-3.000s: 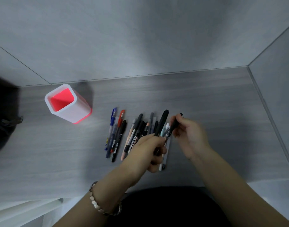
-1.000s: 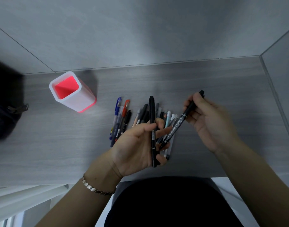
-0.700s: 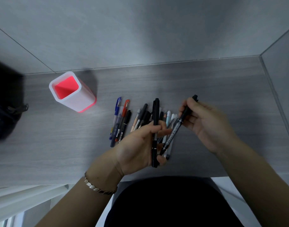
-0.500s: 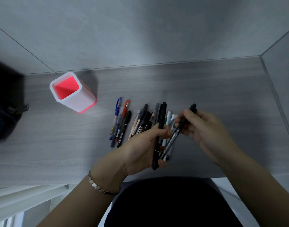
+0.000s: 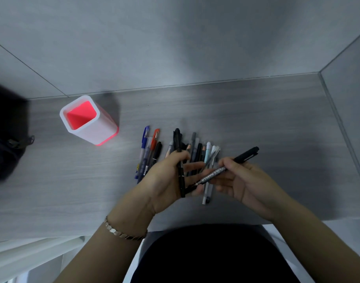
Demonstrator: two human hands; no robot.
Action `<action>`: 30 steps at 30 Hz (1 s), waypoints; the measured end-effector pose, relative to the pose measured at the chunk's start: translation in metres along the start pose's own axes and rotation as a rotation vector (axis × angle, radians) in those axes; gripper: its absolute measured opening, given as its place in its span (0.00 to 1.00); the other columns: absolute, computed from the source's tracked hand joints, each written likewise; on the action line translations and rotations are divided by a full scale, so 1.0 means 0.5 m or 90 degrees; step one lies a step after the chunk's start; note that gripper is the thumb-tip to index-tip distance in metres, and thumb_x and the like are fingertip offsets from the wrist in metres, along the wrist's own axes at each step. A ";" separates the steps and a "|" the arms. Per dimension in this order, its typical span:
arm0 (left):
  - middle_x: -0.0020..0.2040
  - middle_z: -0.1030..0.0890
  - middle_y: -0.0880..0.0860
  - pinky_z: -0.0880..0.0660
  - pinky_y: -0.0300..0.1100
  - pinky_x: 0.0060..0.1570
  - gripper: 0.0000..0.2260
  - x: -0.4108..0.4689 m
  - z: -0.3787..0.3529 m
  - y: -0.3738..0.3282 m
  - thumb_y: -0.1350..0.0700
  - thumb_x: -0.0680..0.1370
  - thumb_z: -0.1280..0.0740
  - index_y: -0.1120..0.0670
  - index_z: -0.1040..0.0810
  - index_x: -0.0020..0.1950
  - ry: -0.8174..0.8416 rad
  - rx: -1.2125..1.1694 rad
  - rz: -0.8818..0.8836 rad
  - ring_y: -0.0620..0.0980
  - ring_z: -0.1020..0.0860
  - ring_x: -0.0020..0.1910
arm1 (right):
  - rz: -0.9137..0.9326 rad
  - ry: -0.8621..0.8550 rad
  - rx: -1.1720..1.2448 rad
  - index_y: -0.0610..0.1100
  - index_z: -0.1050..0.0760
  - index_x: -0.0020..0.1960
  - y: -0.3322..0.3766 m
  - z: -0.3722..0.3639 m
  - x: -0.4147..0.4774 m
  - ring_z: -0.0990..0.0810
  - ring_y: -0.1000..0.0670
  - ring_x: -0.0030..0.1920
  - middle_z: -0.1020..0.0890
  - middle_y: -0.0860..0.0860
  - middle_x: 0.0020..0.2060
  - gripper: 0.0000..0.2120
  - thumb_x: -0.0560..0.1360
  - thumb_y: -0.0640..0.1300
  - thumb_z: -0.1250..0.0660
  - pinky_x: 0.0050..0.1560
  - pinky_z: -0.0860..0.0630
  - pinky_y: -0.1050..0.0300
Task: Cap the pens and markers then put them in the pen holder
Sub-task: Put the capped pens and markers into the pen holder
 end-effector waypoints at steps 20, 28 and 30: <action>0.29 0.18 0.51 0.42 0.32 0.19 0.05 -0.025 0.030 0.038 0.64 0.73 0.34 0.57 0.19 0.41 -0.101 0.250 -0.269 0.43 0.39 0.20 | 0.179 -0.067 0.093 0.41 0.18 0.36 -0.025 0.013 -0.007 0.15 0.49 0.39 0.15 0.45 0.36 0.18 0.52 0.52 0.24 0.37 0.20 0.62; 0.24 0.21 0.50 0.40 0.30 0.18 0.10 -0.037 0.035 0.047 0.67 0.73 0.34 0.54 0.20 0.36 -0.126 0.247 -0.372 0.41 0.38 0.18 | 0.253 -0.051 0.052 0.43 0.17 0.38 -0.047 -0.010 -0.021 0.16 0.49 0.42 0.14 0.45 0.38 0.20 0.54 0.57 0.23 0.41 0.20 0.61; 0.24 0.21 0.50 0.40 0.30 0.18 0.11 -0.038 0.039 0.054 0.67 0.73 0.34 0.54 0.20 0.35 -0.126 0.252 -0.366 0.41 0.38 0.18 | 0.250 -0.057 0.037 0.43 0.17 0.37 -0.052 -0.012 -0.021 0.16 0.49 0.42 0.14 0.45 0.38 0.22 0.52 0.58 0.22 0.41 0.20 0.61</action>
Point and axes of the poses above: each hand's wrist, its own x-axis towards the middle knuckle, its own z-axis out of the back of the hand, y = z × x, the point moved 1 cm from there along x, towards the middle knuckle
